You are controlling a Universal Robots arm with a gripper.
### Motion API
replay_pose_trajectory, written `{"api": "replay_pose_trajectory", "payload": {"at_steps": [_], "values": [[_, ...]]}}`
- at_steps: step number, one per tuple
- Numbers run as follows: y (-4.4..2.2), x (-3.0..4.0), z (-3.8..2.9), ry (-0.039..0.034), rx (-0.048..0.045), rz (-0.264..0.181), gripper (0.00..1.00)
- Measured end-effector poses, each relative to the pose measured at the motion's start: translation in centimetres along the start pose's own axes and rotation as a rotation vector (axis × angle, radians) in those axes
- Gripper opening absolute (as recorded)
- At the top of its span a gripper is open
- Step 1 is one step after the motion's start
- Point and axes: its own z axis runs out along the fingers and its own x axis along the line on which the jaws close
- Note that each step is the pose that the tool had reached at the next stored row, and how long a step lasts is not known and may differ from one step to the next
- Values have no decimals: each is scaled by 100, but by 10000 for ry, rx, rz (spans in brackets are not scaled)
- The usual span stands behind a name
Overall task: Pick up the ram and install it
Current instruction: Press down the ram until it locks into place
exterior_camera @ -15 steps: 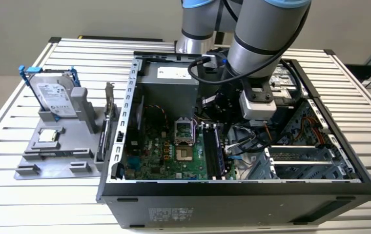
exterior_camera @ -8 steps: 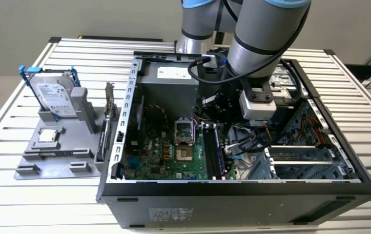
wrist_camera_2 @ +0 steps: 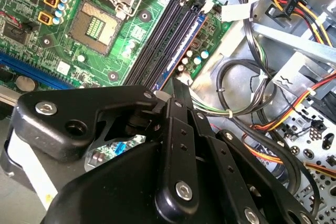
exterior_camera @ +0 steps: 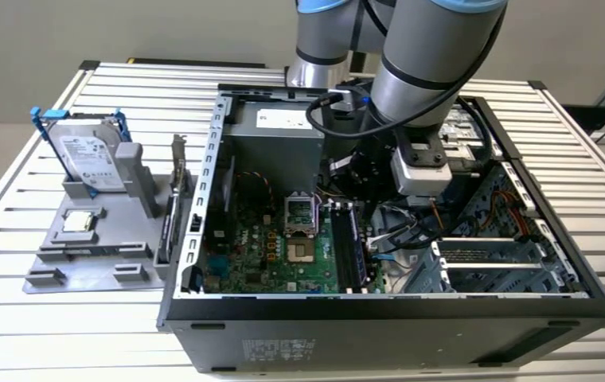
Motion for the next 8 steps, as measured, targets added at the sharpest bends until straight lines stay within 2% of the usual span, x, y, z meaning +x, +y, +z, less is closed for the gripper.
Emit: {"api": "replay_pose_trajectory", "payload": {"at_steps": [8], "values": [[-3,0,2,-31,-14,-1093,0]]}}
